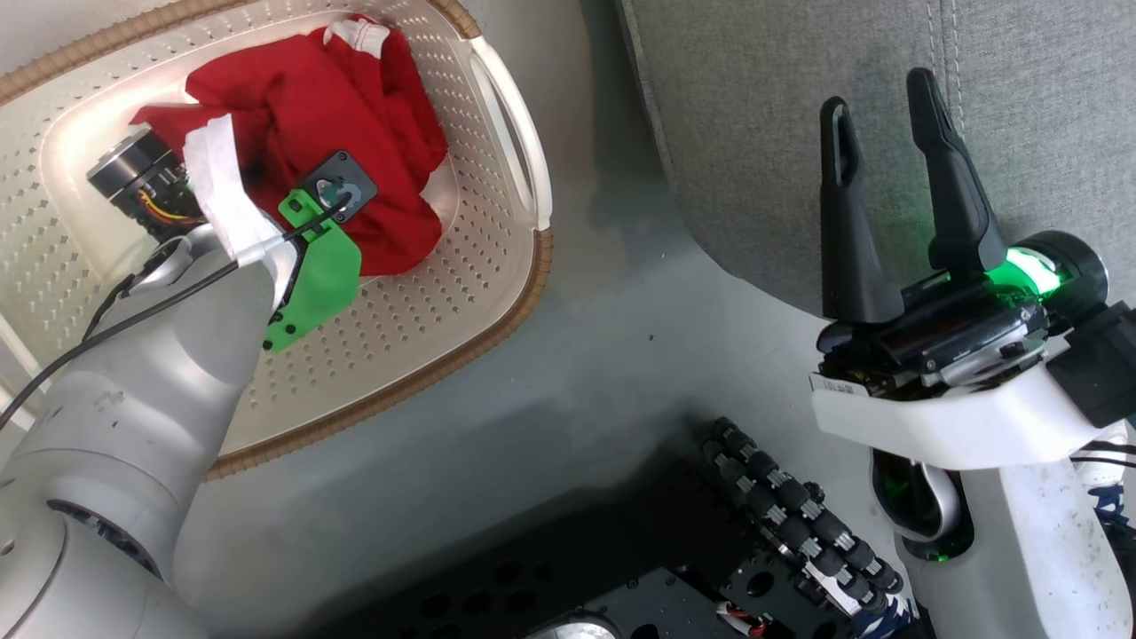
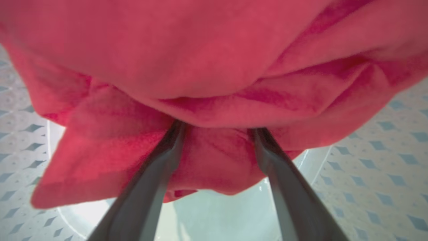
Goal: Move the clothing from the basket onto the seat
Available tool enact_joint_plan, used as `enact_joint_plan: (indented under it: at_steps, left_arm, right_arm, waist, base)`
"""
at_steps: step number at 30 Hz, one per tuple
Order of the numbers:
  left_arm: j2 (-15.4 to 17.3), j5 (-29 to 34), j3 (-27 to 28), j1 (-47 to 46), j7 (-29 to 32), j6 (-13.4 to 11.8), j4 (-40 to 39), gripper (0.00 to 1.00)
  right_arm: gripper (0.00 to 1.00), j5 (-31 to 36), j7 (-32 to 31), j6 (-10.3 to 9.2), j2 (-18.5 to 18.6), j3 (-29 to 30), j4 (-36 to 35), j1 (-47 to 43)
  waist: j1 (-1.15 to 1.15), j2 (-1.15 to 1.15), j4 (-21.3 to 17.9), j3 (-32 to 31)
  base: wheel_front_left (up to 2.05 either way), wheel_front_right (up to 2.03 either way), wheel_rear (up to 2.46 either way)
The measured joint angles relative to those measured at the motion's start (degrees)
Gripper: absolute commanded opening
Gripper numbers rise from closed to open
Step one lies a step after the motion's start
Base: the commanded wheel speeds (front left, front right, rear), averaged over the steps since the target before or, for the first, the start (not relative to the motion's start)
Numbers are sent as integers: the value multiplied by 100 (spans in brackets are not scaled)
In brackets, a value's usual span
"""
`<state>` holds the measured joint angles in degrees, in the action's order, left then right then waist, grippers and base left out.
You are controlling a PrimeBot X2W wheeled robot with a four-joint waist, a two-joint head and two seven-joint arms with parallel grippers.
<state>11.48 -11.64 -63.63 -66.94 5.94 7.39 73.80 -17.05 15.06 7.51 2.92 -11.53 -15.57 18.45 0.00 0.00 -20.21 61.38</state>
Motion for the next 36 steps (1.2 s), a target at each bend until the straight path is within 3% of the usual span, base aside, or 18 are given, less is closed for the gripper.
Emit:
enact_joint_plan:
  at_steps: [17, 24, 25, 26, 36]
  left_arm:
    - [9, -777, -728, -90, 1217, 0, -45, 100]
    - [79, -998, -862, -93, 1372, 0, -145, 100]
    - [91, -1048, -867, -100, 1349, 0, -153, 27]
    - [109, -1063, -870, -115, 1290, 0, -152, 0]
    - [220, -1352, -889, -154, 1102, 19, -99, 0]
  right_arm:
    - [100, 27, 0, 0, 0, 40, -157, -265]
    - [100, 37, 0, 0, 1, 59, -197, -288]
    - [100, 38, 0, 0, 1, 60, -198, -288]
    - [100, 41, 0, 0, 1, 60, -198, -288]
    - [100, 34, 0, 0, 0, 32, -146, -63]
  waist:
    - [-1, 0, 26, 38]
    - [-1, 0, 48, 58]
    - [0, 0, 50, 61]
    - [-1, 0, 51, 63]
    - [0, 0, -10, -35]
  base:
    - [0, 0, 0]
    - [0, 0, 0]
    - [0, 0, 0]
    - [0, 0, 0]
    - [0, 0, 0]
